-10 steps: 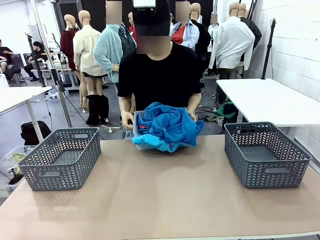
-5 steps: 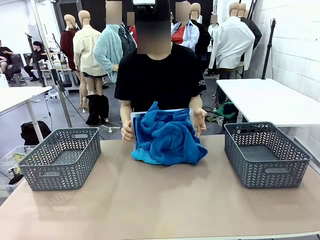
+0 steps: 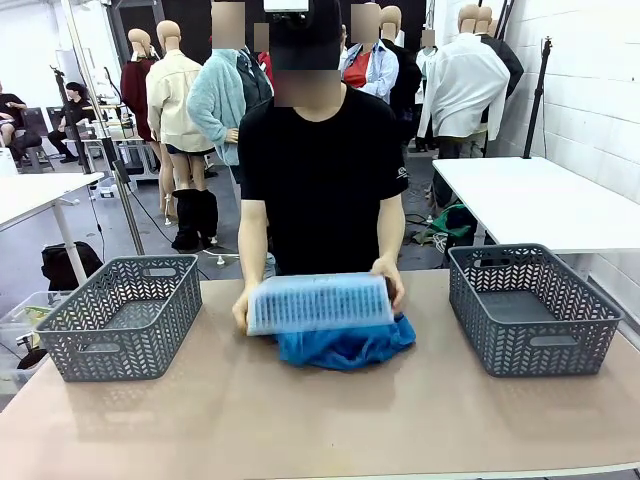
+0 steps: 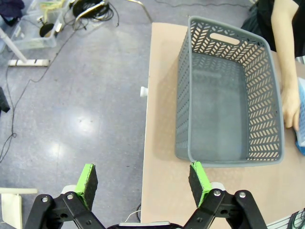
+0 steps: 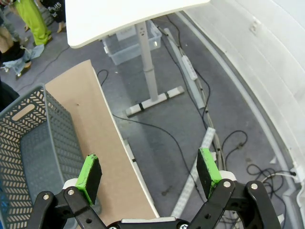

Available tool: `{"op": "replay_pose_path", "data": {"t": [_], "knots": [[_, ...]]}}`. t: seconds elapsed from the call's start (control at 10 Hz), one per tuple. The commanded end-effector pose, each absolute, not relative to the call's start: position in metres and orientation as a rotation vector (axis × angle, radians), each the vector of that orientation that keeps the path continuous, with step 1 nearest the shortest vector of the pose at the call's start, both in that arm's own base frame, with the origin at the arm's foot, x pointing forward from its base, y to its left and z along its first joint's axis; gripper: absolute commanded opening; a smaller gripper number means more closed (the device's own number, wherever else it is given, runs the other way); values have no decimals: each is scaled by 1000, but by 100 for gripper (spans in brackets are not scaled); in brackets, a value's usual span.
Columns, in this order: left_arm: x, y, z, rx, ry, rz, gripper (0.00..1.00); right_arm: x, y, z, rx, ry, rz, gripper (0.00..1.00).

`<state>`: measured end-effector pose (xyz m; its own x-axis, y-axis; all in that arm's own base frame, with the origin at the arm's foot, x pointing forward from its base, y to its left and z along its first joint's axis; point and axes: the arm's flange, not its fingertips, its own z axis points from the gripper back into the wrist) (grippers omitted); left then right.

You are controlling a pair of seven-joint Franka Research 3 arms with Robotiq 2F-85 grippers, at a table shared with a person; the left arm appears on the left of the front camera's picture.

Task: Sort the tops and bottoms.
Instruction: Lift clothes from the center of the table with your left hand.

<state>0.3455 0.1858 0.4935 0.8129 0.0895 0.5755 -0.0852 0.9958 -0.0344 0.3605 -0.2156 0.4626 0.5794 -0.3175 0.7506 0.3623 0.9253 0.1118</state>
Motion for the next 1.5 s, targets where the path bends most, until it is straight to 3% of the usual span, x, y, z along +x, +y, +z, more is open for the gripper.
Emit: {"op": "replay_pose_path", "data": {"t": [0.0,1.4], "knots": [[343,188,494,4,-614,82,100,359,-216,463,-50,-857,-394,100],[343,188,494,4,-614,82,100,359,-216,463,-50,-857,-394,100]]}}
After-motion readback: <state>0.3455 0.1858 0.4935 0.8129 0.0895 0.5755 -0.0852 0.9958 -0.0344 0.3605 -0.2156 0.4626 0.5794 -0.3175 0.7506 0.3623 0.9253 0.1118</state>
